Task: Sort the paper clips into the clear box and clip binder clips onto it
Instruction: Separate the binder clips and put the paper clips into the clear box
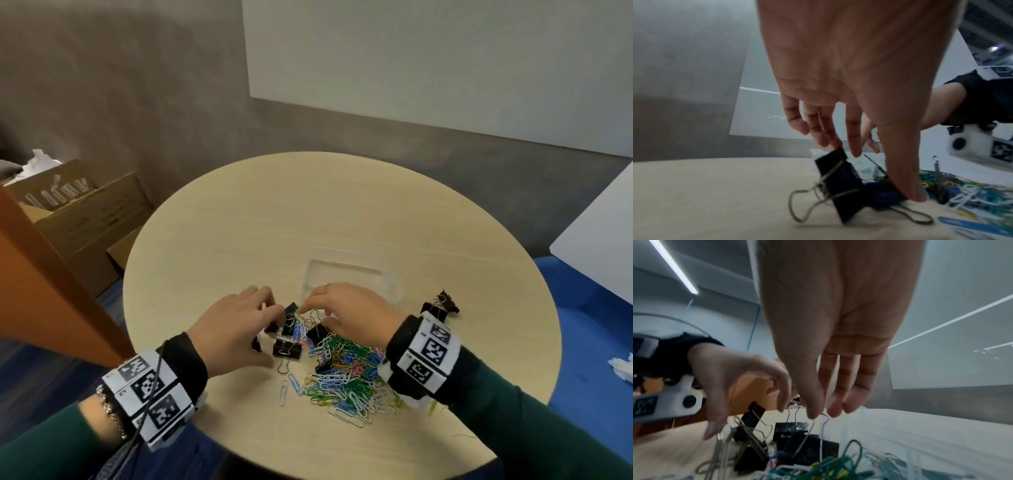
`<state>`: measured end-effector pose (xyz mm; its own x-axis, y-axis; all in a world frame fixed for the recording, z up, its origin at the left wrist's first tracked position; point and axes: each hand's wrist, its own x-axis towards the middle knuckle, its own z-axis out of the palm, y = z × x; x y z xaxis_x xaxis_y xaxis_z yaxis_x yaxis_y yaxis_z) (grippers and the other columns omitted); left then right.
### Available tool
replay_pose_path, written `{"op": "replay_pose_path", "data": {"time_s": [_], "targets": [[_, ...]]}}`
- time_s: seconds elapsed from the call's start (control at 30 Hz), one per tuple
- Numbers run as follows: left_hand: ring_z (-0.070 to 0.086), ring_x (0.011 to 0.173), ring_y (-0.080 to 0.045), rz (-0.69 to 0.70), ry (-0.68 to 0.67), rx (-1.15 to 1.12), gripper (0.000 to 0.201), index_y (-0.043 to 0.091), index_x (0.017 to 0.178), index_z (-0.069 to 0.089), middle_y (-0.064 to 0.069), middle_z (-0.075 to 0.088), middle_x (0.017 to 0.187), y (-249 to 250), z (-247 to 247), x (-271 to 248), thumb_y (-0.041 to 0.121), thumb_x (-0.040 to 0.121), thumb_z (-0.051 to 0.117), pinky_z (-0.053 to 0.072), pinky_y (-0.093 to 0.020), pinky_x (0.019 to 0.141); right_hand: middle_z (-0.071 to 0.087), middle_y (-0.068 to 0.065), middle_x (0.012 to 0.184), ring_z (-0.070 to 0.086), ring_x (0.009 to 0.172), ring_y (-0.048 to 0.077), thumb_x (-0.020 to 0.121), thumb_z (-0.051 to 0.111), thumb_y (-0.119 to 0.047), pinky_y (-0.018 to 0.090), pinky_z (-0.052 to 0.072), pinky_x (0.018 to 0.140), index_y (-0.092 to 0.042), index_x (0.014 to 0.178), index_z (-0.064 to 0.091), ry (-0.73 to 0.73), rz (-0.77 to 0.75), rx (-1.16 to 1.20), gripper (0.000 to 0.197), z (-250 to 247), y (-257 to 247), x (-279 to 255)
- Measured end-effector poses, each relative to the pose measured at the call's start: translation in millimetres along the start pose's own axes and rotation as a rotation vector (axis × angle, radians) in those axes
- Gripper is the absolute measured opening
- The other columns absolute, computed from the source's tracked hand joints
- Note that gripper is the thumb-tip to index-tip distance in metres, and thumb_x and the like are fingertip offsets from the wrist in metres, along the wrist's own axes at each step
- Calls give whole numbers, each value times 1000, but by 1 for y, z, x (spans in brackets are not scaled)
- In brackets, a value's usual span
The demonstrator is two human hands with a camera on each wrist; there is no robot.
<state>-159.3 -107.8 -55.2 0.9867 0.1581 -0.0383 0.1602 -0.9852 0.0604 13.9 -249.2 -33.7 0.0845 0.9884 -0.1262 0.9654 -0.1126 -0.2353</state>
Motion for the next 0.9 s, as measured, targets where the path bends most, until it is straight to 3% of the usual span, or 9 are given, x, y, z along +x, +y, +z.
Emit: {"op": "replay_pose_path", "data": {"time_s": [0.07,0.13,0.27,0.43,0.63,0.73,0.8,0.9], "targets": [[38,103,-10,96,-7,-56,64,37,120,45,9,40,122,7,4,4,62,67,70,41,-26,79,59,-4,122,56,106,21,90,49,-2,36,46,74,-31,123,58,-26,-25,-90,45,0,-5,7],[35,112,-12,161,-47,-51,68,39,127,41,7,35,129,10,9,9,62,69,68,41,-28,87,58,1,110,57,100,27,89,50,0,36,40,66,-26,116,63,-41,-36,-150,39,-1,-7,12],[34,122,-18,146,-76,29,50,38,123,47,6,38,134,7,15,19,54,79,63,40,-32,91,58,6,102,58,93,28,87,55,2,32,35,66,-16,104,68,-61,-4,-139,28,-2,-4,16],[47,110,-14,120,-43,39,19,33,102,61,12,49,126,-5,9,24,45,90,56,34,-25,75,59,3,86,57,81,21,82,60,2,27,37,65,-11,86,74,-38,-4,-5,19,-15,3,1],[53,100,-8,80,-28,-107,17,33,98,66,17,55,114,-12,9,24,43,89,56,33,-21,69,62,0,83,51,68,11,82,64,-3,15,36,58,-13,84,75,43,3,137,15,-25,12,-12],[49,84,-5,54,-15,-168,13,30,89,67,16,57,102,-18,8,26,39,88,58,28,-11,59,61,-1,80,55,69,13,82,67,-5,21,44,62,-14,84,76,76,6,171,12,-28,14,-13],[49,79,-5,34,-19,-214,11,30,85,66,18,56,95,-23,7,27,38,87,58,32,-14,59,64,-1,80,58,72,15,82,68,-6,25,48,65,-15,84,76,91,0,201,12,-29,11,-12],[51,78,0,7,-33,-246,13,30,85,66,22,56,93,-30,2,27,41,87,58,41,-23,63,60,-6,76,59,72,12,82,69,-7,12,43,60,-17,83,76,90,-9,229,12,-28,7,-9]]}}
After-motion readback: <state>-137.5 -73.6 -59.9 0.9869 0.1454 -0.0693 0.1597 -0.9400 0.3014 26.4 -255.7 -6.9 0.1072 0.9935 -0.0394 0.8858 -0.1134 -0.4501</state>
